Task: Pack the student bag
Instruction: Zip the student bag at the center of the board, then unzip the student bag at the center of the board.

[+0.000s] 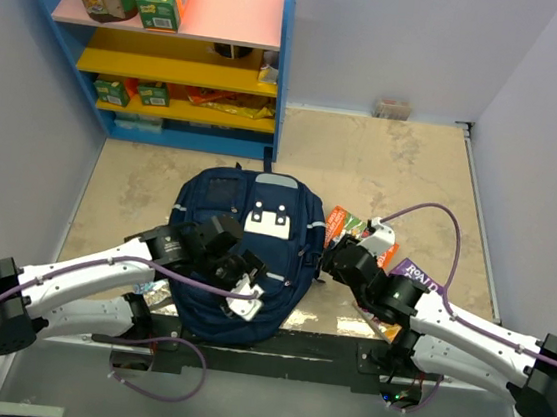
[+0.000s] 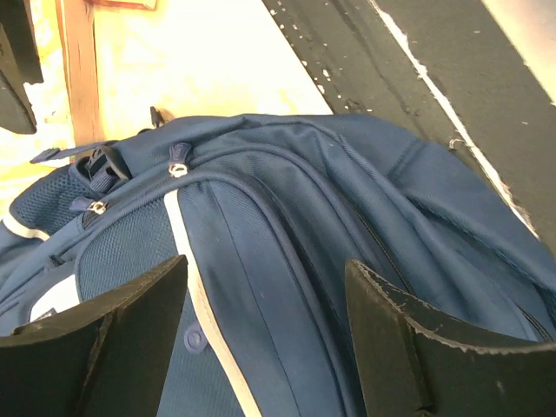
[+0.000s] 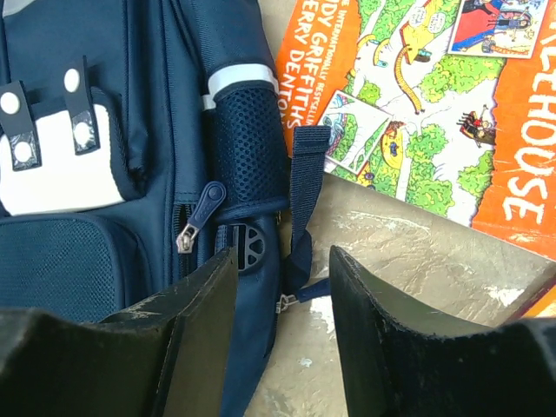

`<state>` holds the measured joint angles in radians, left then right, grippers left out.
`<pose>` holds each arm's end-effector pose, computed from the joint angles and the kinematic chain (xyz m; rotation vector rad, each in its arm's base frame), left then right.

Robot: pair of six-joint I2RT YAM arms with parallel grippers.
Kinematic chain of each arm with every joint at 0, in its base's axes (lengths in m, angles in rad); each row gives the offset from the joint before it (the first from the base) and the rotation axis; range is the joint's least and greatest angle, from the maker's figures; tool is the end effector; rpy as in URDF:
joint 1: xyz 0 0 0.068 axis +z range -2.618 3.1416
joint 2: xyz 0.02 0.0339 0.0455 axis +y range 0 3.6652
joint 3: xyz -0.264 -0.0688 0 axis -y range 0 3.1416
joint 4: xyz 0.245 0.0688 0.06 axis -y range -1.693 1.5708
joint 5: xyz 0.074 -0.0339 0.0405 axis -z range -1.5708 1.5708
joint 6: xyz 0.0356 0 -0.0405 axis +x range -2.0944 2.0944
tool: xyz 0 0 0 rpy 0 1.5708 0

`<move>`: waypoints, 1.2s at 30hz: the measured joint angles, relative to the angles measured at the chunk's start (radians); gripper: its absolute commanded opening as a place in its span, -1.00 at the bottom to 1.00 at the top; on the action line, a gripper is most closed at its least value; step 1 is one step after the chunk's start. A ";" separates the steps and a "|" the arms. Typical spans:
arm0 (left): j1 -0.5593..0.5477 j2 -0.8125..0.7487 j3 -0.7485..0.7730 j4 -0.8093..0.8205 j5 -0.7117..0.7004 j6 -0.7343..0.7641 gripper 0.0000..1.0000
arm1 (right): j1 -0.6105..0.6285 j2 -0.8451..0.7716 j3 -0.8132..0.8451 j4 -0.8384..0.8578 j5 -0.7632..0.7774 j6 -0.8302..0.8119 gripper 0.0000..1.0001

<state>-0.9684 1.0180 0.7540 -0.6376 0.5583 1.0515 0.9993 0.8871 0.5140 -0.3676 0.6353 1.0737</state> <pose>0.0968 -0.1740 0.2504 2.1408 1.0647 -0.6470 0.1146 0.1391 0.2155 0.3927 2.1450 0.4571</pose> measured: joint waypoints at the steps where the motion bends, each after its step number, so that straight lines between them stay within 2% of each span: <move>1: -0.006 0.015 0.000 0.014 -0.010 -0.010 0.49 | 0.000 0.001 0.000 -0.001 0.000 0.000 -0.02; 3: -0.013 0.034 0.000 0.038 -0.026 -0.024 0.41 | 0.000 0.001 0.000 -0.004 -0.001 0.000 -0.02; 6: -0.016 0.053 -0.008 0.085 -0.060 -0.060 0.07 | 0.001 0.004 0.000 -0.010 -0.002 0.002 0.03; 7: -0.016 0.054 -0.016 0.101 -0.074 -0.077 -0.14 | 0.001 0.004 0.000 -0.013 -0.002 0.004 0.03; 9: -0.022 0.058 -0.030 0.130 -0.103 -0.110 -0.28 | 0.001 0.003 -0.003 -0.015 -0.002 0.006 0.04; 15: -0.027 0.065 -0.069 0.206 -0.195 -0.151 -1.00 | 0.001 -0.034 -0.044 -0.024 -0.002 0.006 0.04; 21: -0.027 0.049 -0.083 0.240 -0.269 -0.148 -1.00 | 0.001 -0.024 -0.049 0.004 -0.010 -0.021 0.02; 27: -0.017 -0.010 0.019 0.141 -0.292 -0.086 -1.00 | 0.002 -0.008 -0.072 0.106 -0.038 -0.134 -0.03; 31: -0.002 -0.070 0.083 0.090 -0.309 -0.052 -1.00 | 0.011 -0.116 -0.126 0.206 -0.050 -0.220 -0.03; 36: 0.000 -0.180 0.073 0.048 -0.325 -0.005 -1.00 | 0.015 -0.226 -0.193 0.347 -0.080 -0.322 0.01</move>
<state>-0.9684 0.8375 0.8272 -0.5896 0.2337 1.0466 1.0142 0.6609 0.3206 -0.0208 0.5549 0.7521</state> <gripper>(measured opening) 0.058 0.495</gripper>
